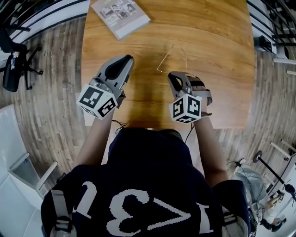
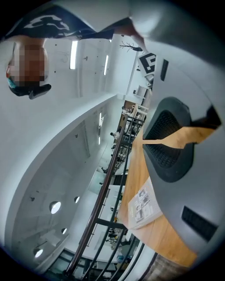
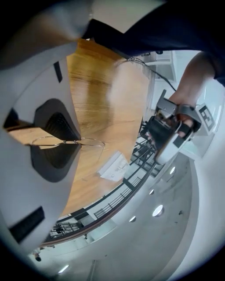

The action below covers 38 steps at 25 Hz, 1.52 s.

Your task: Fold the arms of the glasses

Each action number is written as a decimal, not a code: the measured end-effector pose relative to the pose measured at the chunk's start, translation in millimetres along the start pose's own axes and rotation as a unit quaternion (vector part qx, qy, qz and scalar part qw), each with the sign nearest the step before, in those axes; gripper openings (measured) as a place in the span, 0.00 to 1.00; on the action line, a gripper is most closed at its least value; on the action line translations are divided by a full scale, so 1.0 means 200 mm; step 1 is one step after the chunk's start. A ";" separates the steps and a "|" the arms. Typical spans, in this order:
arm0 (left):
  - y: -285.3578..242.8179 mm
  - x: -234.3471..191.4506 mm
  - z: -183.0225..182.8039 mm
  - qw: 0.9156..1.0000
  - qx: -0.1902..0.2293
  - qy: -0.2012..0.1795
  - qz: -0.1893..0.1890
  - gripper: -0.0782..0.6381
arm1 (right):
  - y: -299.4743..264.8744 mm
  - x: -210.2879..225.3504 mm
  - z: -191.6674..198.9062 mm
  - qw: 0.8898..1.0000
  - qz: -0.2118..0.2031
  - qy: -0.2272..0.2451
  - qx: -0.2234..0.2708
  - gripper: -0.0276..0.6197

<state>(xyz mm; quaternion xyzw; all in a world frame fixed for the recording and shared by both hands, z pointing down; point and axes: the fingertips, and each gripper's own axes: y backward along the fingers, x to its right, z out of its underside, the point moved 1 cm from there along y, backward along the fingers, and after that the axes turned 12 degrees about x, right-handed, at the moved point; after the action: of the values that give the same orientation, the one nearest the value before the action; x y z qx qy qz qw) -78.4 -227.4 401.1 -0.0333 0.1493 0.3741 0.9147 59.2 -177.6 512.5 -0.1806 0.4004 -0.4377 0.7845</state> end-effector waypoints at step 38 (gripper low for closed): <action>-0.35 0.20 0.15 0.977 -0.077 0.161 0.117 0.22 | 0.39 -0.17 -0.38 0.968 -0.105 0.213 0.084 0.10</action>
<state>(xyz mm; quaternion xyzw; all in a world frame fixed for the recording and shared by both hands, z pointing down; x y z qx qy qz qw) 4.4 -245.4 414.6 -0.1461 0.2678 0.4784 0.8235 32.5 -101.1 431.9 -0.0576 0.4986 -0.5780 0.6434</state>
